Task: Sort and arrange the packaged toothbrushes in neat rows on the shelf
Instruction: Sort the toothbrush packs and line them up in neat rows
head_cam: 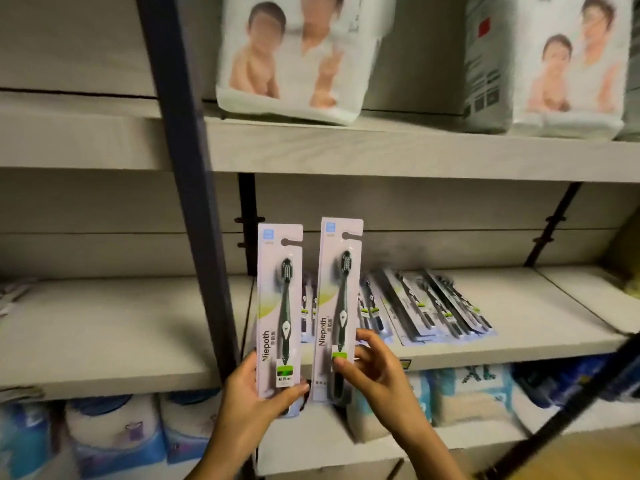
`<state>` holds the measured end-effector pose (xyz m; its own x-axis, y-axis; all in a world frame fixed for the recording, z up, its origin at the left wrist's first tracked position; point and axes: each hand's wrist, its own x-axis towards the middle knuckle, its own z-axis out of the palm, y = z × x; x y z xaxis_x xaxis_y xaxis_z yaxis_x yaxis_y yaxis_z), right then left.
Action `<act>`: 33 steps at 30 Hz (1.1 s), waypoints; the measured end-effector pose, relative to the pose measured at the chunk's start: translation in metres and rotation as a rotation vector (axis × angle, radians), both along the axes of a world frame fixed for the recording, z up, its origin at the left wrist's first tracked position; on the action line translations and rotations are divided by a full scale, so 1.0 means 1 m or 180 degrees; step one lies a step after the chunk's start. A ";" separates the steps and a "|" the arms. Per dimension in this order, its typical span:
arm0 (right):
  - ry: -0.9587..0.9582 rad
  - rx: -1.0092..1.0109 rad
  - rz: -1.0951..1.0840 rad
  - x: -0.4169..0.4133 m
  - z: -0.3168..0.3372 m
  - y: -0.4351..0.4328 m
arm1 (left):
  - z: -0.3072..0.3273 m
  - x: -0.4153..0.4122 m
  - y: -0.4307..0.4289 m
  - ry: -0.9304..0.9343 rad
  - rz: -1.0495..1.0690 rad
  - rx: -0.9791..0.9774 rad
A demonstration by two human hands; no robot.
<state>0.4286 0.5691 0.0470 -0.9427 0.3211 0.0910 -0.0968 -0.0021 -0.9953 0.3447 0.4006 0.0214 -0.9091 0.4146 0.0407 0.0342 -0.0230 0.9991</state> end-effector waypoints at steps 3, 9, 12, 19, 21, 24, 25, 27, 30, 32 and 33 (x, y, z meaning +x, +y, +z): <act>0.0038 -0.0029 -0.0073 0.011 -0.001 0.031 | 0.007 0.009 0.035 0.0078 -0.0013 -0.0073; 0.0093 -0.0078 -0.0294 0.025 -0.010 0.090 | 0.009 0.018 0.100 0.0174 -0.0204 -0.0121; 0.0043 -0.0080 -0.0306 0.036 -0.012 0.122 | 0.007 0.027 0.132 0.0160 -0.0277 -0.0152; -0.0103 -0.0032 -0.0254 0.050 -0.017 0.223 | 0.002 0.041 0.224 0.0110 -0.0131 -0.0238; -0.0202 -0.0023 -0.0113 0.055 -0.017 0.255 | 0.000 0.049 0.255 0.0023 -0.0011 -0.0209; -0.0281 0.0126 -0.0015 0.060 -0.014 0.297 | -0.002 0.060 0.295 -0.0097 0.0060 -0.0211; -0.0325 0.0164 -0.0010 0.062 -0.015 0.309 | -0.003 0.062 0.304 -0.0150 0.0082 -0.0229; -0.0484 0.0171 -0.0134 0.059 -0.021 0.333 | -0.005 0.067 0.318 -0.0189 0.0117 -0.0301; -0.0893 0.0208 -0.0506 0.042 -0.037 0.369 | -0.007 0.068 0.326 -0.0238 0.0268 -0.0362; -0.1253 0.0386 -0.0598 0.021 -0.052 0.389 | -0.006 0.069 0.327 -0.0279 0.0363 -0.0460; -0.1431 0.0515 -0.0590 0.009 -0.058 0.395 | -0.006 0.068 0.328 -0.0276 0.0388 -0.0520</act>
<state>0.4372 0.9639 -0.0114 -0.8285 0.5019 -0.2482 0.3570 0.1320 -0.9247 0.4130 0.7282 0.0154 -0.9500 0.2962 -0.0986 -0.0594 0.1386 0.9886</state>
